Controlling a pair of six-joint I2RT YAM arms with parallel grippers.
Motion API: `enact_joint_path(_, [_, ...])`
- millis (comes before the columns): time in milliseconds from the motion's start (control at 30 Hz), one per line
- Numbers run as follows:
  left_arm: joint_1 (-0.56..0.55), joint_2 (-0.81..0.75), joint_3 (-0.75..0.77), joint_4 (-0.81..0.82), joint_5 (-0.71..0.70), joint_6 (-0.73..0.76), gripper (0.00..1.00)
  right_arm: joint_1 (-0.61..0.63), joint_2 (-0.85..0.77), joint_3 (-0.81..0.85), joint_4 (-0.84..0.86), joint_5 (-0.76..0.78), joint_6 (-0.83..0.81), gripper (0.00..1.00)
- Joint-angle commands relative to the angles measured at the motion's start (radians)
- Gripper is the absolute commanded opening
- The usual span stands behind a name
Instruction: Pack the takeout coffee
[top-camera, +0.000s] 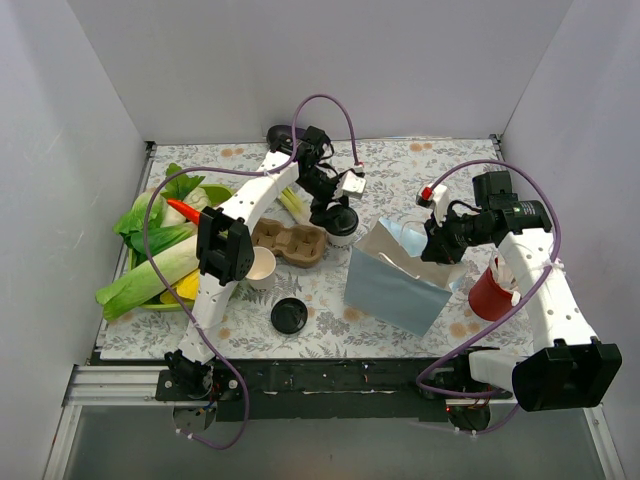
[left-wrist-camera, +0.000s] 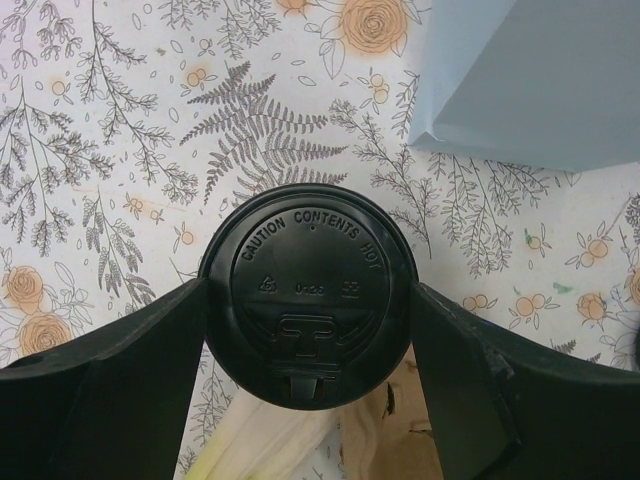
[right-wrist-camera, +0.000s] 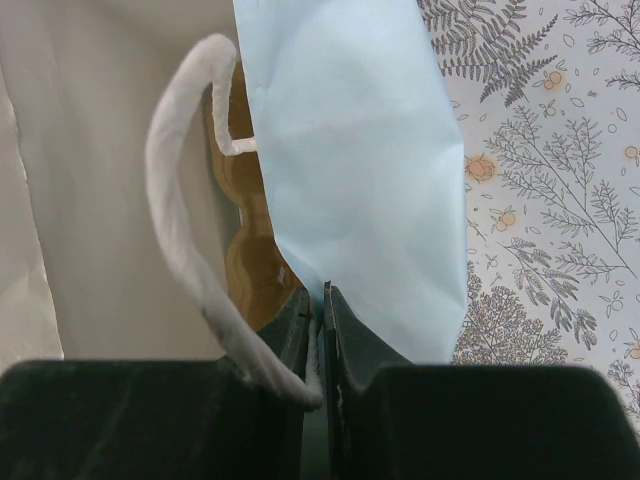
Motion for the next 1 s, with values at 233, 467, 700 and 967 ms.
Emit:
enact_joint_path(233, [0.012, -0.09, -0.064, 0.17, 0.011, -0.205, 0.67, -0.005, 0.006, 0.054, -0.029, -0.003, 0.009, 0.17])
enact_joint_path(467, [0.012, -0.13, -0.07, 0.162, 0.046, -0.395, 0.51, -0.003, -0.013, 0.106, -0.04, 0.006, 0.04, 0.46])
enact_joint_path(700, [0.012, -0.269, -0.206, 0.298, 0.041, -0.584, 0.34, -0.003, -0.008, 0.241, -0.048, -0.02, 0.113, 0.87])
enact_joint_path(967, [0.012, -0.414, -0.363, 0.4, 0.021, -0.702, 0.04, -0.005, -0.023, 0.267, -0.042, -0.027, 0.121, 0.82])
